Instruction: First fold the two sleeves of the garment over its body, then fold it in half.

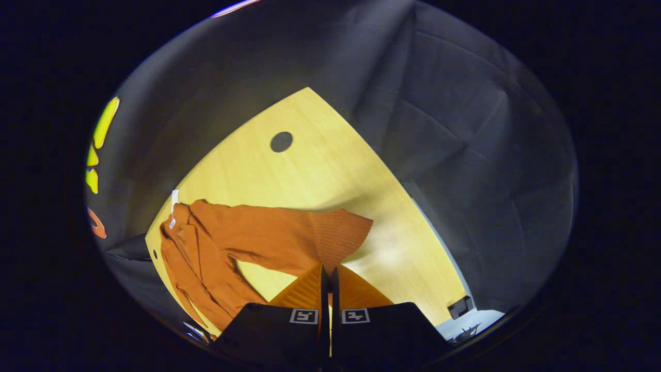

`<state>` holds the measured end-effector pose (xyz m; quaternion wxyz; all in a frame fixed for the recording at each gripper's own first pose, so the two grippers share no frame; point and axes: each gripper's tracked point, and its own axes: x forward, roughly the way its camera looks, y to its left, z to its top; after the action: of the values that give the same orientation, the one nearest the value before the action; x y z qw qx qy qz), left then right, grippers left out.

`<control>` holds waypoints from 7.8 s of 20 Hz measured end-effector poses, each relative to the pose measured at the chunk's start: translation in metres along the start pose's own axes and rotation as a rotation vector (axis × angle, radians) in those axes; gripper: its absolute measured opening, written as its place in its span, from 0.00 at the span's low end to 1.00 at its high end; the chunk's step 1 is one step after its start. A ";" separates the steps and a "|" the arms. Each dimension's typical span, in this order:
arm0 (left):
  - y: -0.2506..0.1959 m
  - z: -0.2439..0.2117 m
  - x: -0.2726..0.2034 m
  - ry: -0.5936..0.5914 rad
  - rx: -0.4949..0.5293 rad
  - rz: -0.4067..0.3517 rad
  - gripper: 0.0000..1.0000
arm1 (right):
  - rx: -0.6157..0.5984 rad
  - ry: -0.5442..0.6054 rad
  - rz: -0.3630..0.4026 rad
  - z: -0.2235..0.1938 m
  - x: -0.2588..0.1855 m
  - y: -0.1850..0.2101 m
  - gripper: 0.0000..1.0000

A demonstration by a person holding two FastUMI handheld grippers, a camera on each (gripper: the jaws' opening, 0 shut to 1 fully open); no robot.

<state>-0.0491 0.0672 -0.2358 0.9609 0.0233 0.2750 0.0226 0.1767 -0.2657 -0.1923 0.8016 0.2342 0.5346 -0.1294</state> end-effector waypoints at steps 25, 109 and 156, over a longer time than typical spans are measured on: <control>0.107 -0.042 -0.001 0.027 -0.044 0.082 0.99 | -0.612 0.095 0.254 -0.208 0.004 0.495 0.02; 0.227 -0.063 0.111 0.887 -0.828 0.226 0.08 | -0.548 0.152 0.239 -0.363 0.028 0.122 0.99; -0.277 0.191 0.244 0.691 -0.165 -0.279 0.04 | -0.421 0.021 0.211 -0.277 0.005 -0.047 0.94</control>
<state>0.2675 -0.2014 -0.2180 0.8041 -0.1007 0.5804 -0.0801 -0.0636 -0.1635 -0.2959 0.8363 0.1176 0.5306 0.0719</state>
